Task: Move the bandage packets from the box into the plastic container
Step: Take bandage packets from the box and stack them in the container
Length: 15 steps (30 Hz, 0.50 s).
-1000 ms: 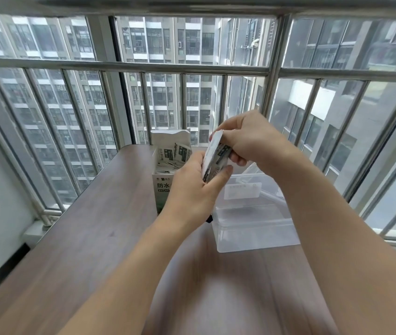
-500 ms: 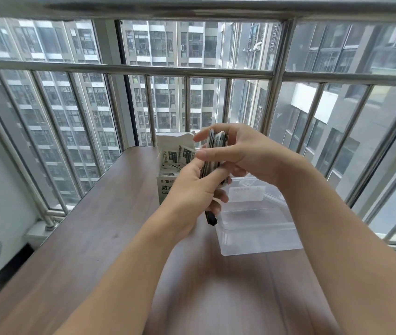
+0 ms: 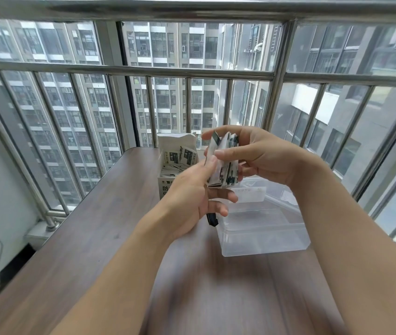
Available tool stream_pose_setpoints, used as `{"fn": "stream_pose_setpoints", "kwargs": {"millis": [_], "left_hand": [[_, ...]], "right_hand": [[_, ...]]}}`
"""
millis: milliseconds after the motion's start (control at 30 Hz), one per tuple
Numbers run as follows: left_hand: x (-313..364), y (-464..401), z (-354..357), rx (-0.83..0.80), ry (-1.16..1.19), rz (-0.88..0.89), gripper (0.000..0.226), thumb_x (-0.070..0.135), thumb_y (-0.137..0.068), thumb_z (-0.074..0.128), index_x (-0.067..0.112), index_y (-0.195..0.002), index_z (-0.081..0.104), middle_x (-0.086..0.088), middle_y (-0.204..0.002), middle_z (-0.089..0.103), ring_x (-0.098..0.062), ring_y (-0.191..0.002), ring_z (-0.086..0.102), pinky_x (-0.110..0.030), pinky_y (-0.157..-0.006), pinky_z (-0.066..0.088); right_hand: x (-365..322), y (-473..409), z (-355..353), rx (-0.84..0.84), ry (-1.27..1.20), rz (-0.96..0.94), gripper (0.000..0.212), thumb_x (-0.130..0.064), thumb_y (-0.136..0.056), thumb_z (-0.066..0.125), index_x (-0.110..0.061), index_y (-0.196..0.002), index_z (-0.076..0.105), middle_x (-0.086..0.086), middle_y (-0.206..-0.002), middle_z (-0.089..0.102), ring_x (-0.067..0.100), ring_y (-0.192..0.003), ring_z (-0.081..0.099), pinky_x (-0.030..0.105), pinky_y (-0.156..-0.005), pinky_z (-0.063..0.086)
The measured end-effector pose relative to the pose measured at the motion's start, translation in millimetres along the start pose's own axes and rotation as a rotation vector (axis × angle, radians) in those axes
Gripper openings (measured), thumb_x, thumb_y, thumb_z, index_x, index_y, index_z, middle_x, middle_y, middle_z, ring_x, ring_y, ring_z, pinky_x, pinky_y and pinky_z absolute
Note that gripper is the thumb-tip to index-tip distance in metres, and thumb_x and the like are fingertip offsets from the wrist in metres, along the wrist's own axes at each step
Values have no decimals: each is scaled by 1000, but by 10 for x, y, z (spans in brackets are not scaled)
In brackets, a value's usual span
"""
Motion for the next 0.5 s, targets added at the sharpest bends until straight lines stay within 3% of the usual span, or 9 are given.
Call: {"fn": "stream_pose_setpoints", "kwargs": {"millis": [133, 300, 500], "left_hand": [[-4, 5, -3, 30, 68, -8, 47, 43, -108, 32, 10, -118, 63, -18, -108, 74, -27, -68, 68, -28, -44, 52], [6, 10, -37, 60, 25, -2, 49, 48, -107, 28, 16, -117, 64, -14, -111, 76, -37, -94, 75, -31, -53, 60], [0, -7, -58, 107, 61, 9, 55, 54, -105, 23, 20, -117, 64, -14, -112, 76, -38, -103, 73, -41, -67, 65]], "right_hand": [[52, 13, -132, 91, -54, 41, 47, 6, -92, 64, -18, -132, 62, 2, -84, 72, 13, -64, 64, 18, -44, 44], [47, 13, -146, 93, -41, 19, 45, 5, -92, 65, -22, -128, 65, 8, -101, 73, 16, -79, 69, 19, -50, 47], [21, -7, -134, 81, -42, -36, 46, 6, -93, 63, -20, -130, 65, 5, -102, 73, 19, -86, 70, 27, -58, 43]]}}
Point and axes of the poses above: each hand's wrist, its own y-axis away from the middle knuckle, its own z-axis out of the palm, x = y × z, the point moved 7 cm from there along -y, towards the middle knuckle
